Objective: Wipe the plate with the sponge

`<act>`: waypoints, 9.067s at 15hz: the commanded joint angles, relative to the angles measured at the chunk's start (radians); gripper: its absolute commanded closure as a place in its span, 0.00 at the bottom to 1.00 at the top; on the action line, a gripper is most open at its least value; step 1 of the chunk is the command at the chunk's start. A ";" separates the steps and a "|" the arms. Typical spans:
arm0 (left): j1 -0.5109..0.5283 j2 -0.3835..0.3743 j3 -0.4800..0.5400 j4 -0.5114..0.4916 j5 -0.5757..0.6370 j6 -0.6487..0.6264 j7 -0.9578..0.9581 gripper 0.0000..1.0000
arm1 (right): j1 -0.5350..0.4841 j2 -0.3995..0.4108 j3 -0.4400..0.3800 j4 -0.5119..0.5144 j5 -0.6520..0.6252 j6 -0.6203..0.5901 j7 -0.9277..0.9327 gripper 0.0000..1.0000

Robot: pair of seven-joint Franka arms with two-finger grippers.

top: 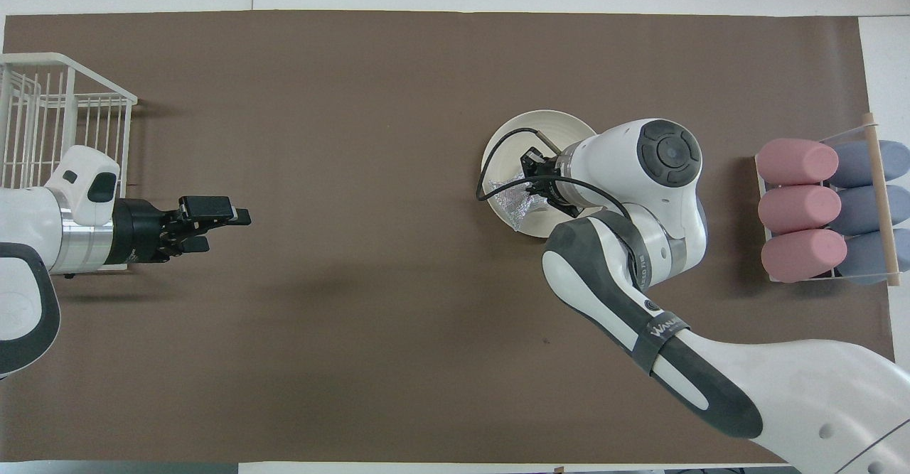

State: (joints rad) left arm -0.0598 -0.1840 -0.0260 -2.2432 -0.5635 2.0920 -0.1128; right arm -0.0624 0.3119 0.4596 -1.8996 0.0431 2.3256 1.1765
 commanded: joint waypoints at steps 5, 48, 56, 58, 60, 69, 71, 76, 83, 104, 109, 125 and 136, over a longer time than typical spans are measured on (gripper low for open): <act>0.001 -0.015 0.014 -0.003 -0.290 -0.036 -0.007 0.00 | 0.137 -0.048 0.010 0.293 -0.127 -0.418 0.351 1.00; -0.356 -0.055 0.011 0.004 -0.762 -0.015 0.078 1.00 | 0.266 -0.185 0.025 0.410 -0.077 -0.709 0.577 0.01; -0.266 -0.072 0.018 0.005 -0.716 -0.024 -0.002 1.00 | 0.049 -0.249 0.021 0.401 -0.075 -0.791 0.041 0.00; -0.214 -0.071 0.017 0.011 -0.627 -0.044 -0.037 1.00 | -0.046 -0.269 0.018 0.407 -0.075 -0.810 -0.190 0.00; -0.160 -0.068 0.018 0.014 -0.549 -0.075 -0.048 1.00 | -0.129 -0.289 0.017 0.413 -0.074 -0.827 -0.462 0.00; -0.008 0.026 0.018 0.206 0.032 -0.234 -0.242 1.00 | -0.163 -0.340 -0.114 0.398 -0.074 -0.925 -1.007 0.00; -0.006 0.069 0.020 0.296 0.159 -0.300 -0.263 1.00 | -0.034 -0.340 -0.230 0.389 -0.077 -0.907 -1.038 0.00; -0.012 0.143 0.018 0.468 0.492 -0.446 -0.312 1.00 | 0.084 -0.335 -0.389 0.379 -0.074 -0.899 -1.133 0.00; -0.026 0.147 0.012 0.493 0.933 -0.509 -0.311 1.00 | 0.076 -0.340 -0.433 0.367 -0.074 -0.920 -1.157 0.00; -0.086 0.414 0.011 0.409 1.576 -0.349 -0.395 1.00 | 0.030 -0.341 -0.466 0.356 -0.074 -0.896 -1.264 0.00; -0.089 0.410 0.006 0.398 1.567 -0.337 -0.467 1.00 | 0.044 -0.340 -0.461 0.361 -0.074 -0.905 -1.261 0.00; -0.106 0.410 0.005 0.398 1.544 -0.339 -0.469 0.00 | 0.047 -0.341 -0.461 0.359 -0.074 -0.901 -1.256 0.00; -0.092 0.388 0.018 0.539 1.204 -0.360 -0.464 0.00 | 0.047 -0.340 -0.461 0.359 -0.075 -0.901 -1.252 0.00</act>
State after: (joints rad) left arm -0.1619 0.2279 -0.0170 -1.7382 0.7250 1.7366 -0.5802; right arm -0.0089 -0.0069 -0.0026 -1.5160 -0.0458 1.4130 -0.0584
